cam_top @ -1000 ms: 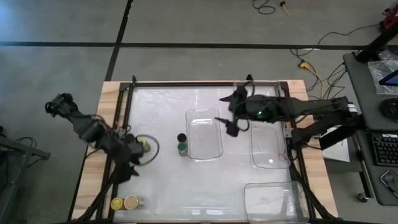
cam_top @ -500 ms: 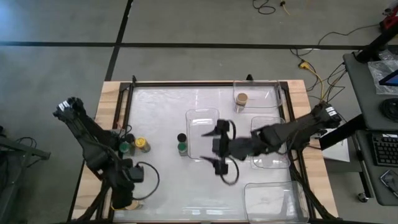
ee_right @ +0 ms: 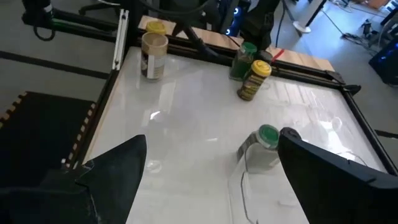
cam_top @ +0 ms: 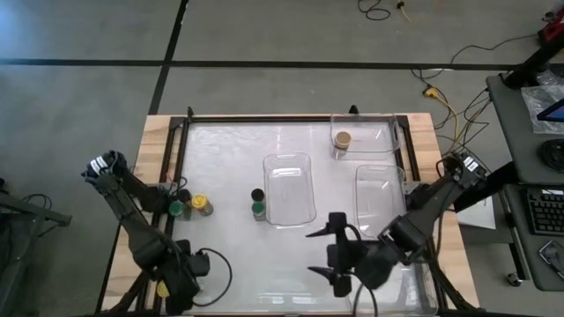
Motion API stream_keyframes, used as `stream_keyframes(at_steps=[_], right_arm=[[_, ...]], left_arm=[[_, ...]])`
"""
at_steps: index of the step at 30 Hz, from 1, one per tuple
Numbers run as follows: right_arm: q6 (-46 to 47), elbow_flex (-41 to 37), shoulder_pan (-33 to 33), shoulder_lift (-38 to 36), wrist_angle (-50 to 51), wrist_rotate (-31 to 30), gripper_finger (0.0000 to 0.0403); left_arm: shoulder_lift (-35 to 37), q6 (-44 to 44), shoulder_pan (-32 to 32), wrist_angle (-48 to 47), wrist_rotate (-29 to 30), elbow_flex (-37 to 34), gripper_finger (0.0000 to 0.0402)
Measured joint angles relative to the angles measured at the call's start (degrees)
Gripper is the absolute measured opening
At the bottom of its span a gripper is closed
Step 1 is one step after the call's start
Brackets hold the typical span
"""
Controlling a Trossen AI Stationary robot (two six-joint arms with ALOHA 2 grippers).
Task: Sort spices by type
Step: Put the gold seasoning bottle into the top right transparent bin
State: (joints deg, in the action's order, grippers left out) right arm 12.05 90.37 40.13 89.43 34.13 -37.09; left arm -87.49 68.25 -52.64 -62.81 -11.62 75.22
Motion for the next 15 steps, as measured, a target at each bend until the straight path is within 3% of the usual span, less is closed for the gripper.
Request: stream_keyframes(at_steps=[8,15], right_arm=[[1.5,-0.1,2.1,0.0,0.6,-2.1,0.0355],[2.8,-0.1,2.3,0.0,1.8,-2.1,0.0357]], left_arm=[[-4.3,0.4,-1.6,-7.6,0.1,3.0,0.0367],[-2.8,3.4,-1.8,-4.0,0.1,2.9,0.0385]])
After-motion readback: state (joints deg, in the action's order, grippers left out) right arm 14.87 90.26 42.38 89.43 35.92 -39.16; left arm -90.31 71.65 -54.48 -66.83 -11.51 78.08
